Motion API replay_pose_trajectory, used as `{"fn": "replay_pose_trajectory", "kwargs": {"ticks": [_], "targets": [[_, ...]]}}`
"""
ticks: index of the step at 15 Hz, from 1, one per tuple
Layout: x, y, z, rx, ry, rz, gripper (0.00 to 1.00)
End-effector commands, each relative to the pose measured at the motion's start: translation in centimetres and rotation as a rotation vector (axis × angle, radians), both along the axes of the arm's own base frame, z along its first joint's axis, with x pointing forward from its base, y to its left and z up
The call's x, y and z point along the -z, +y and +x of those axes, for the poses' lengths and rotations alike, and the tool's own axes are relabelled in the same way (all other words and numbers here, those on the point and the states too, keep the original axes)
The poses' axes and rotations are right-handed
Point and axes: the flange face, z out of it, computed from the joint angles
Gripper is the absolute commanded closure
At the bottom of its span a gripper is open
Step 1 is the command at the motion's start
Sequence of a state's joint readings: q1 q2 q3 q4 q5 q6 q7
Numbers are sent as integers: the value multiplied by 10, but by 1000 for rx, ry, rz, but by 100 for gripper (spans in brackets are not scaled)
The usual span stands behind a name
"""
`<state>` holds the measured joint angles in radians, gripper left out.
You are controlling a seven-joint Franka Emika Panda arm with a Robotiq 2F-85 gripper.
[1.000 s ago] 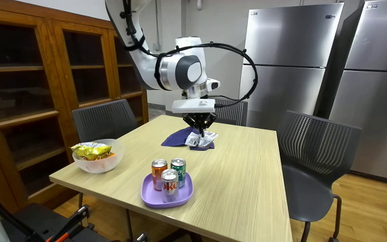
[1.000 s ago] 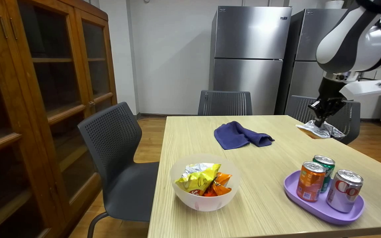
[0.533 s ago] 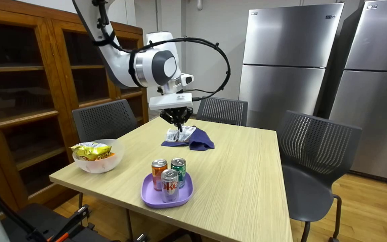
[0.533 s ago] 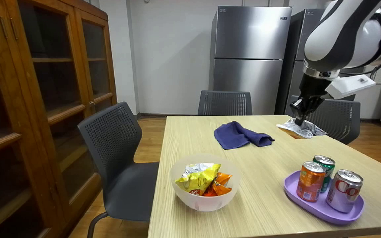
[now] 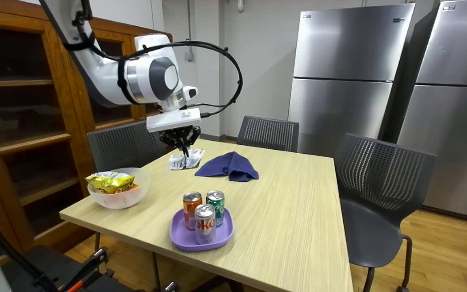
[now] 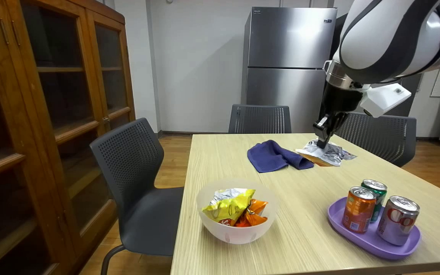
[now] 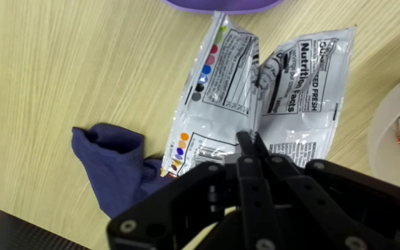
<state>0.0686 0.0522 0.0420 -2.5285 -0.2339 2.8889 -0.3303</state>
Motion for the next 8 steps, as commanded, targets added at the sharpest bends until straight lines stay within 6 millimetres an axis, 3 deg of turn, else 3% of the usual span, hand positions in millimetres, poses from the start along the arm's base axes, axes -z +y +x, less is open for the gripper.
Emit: {"fn": "replay_pose_trajectory", "kwargs": {"ticks": [1,8], "targets": [[-10,34,-29,-77,-26,-4,100],[-7,98,-69,-239,-24,0,100]]}}
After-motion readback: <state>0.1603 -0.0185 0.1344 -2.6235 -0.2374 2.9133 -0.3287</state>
